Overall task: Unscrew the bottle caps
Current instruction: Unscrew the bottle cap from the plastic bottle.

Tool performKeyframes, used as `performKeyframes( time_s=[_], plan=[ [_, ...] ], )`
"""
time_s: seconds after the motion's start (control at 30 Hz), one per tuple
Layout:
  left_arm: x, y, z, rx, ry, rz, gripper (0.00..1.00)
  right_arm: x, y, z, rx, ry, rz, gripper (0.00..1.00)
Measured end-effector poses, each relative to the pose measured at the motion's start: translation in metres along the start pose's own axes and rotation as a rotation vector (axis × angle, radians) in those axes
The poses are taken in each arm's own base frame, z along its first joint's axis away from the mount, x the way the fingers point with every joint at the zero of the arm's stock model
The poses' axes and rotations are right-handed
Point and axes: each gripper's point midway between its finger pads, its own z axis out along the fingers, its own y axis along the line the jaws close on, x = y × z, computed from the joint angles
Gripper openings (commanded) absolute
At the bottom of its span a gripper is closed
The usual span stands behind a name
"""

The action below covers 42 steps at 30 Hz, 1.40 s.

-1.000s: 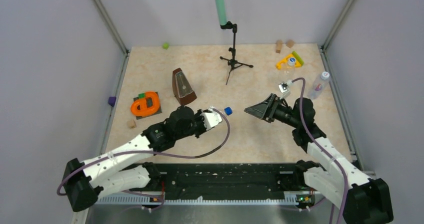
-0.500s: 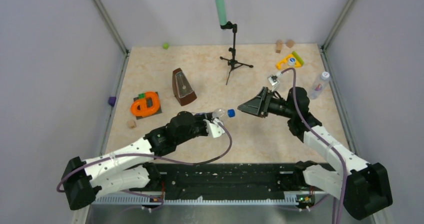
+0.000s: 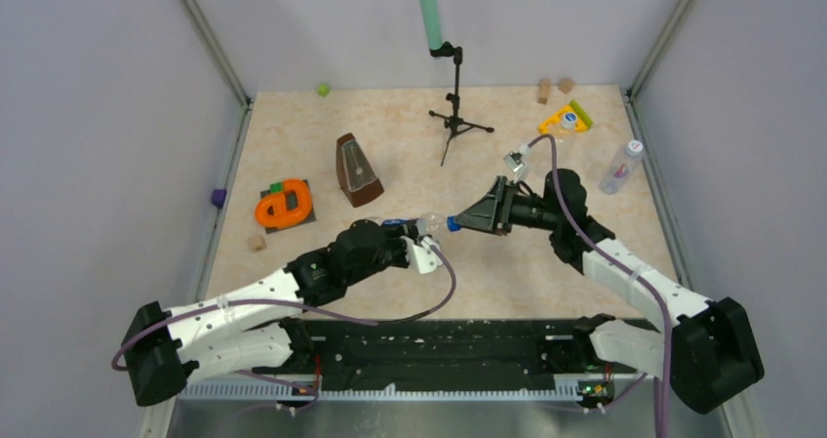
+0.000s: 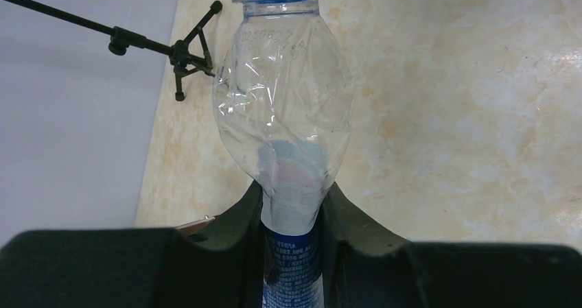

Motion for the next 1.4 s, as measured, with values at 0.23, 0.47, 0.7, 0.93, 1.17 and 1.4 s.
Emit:
performKeyframes(
  time_s=[0.23,0.47,0.7,0.93,1.17,1.4],
  plan=[
    [0.002,-0.002,0.0,0.005,0.01,0.008,0.0,0.001,0.002,0.003,-0.009,0.014,0.006,0.41],
    [0.002,-0.001,-0.001,0.004,0.01,0.009,0.0,0.004,-0.001,0.008,-0.01,0.038,0.014,0.36],
    [0.004,-0.003,-0.001,0.009,0.02,0.012,0.0,0.006,0.0,0.009,-0.014,0.045,0.008,0.43],
    [0.004,-0.003,-0.001,0.008,0.021,0.013,0.0,0.01,0.0,0.008,-0.021,0.065,0.008,0.38],
    [0.005,-0.003,-0.001,0.007,0.025,0.014,0.0,0.01,0.0,0.008,-0.02,0.066,-0.003,0.1],
    [0.004,-0.006,-0.003,0.019,0.019,-0.009,0.16,0.012,0.0,0.008,-0.027,0.076,-0.017,0.0]
  ],
)
